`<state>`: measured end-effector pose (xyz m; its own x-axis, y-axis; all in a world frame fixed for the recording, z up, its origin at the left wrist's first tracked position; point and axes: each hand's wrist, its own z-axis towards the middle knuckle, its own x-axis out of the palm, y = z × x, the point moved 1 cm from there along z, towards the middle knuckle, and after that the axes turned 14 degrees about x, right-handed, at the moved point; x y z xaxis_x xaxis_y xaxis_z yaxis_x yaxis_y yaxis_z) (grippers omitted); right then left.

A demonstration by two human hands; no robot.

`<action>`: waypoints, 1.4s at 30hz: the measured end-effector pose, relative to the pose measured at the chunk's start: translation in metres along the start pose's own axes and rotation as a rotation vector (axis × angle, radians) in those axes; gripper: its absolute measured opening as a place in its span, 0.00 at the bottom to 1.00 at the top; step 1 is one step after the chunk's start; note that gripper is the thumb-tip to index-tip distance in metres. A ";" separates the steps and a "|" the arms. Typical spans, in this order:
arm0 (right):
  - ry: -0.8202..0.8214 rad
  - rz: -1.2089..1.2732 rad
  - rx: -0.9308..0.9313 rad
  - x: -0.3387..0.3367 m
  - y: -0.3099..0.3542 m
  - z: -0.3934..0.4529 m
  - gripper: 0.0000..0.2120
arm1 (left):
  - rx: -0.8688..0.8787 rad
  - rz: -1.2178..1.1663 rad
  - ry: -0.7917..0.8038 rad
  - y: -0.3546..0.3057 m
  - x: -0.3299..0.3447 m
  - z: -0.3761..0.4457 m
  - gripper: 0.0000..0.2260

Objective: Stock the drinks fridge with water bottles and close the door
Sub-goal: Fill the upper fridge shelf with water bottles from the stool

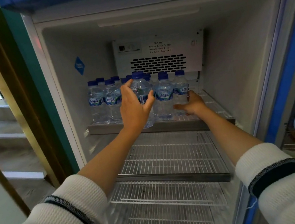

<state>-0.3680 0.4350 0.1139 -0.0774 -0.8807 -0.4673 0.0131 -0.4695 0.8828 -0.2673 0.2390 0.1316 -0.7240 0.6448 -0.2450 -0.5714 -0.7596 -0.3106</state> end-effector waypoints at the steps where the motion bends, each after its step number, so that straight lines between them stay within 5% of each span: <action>1: 0.024 -0.003 0.004 -0.001 0.001 -0.002 0.32 | -0.002 -0.003 0.001 0.000 0.000 0.000 0.30; 5: 0.121 -0.030 0.007 -0.003 0.002 -0.006 0.18 | -0.008 -0.009 0.003 0.000 0.000 0.001 0.30; 13: 0.056 -0.004 0.019 -0.002 0.000 -0.003 0.33 | -0.023 0.005 0.018 -0.003 -0.002 0.001 0.30; 21: 0.052 -0.107 0.003 -0.007 0.003 -0.011 0.33 | 0.007 0.077 0.053 -0.009 -0.006 0.000 0.31; 28: -0.162 -0.549 0.006 -0.038 -0.025 -0.035 0.31 | 0.000 0.019 0.042 -0.018 -0.001 -0.004 0.33; 32: -0.359 -0.503 -0.108 -0.035 -0.037 -0.047 0.22 | -0.011 -0.124 0.004 -0.034 0.014 -0.007 0.33; 42: -0.426 -0.538 -0.049 -0.031 -0.031 -0.051 0.17 | 0.103 -0.136 0.103 -0.069 0.082 0.009 0.34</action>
<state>-0.3155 0.4737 0.0990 -0.4706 -0.4277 -0.7717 -0.0924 -0.8460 0.5252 -0.2907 0.3436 0.1408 -0.5969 0.7435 -0.3016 -0.7016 -0.6660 -0.2532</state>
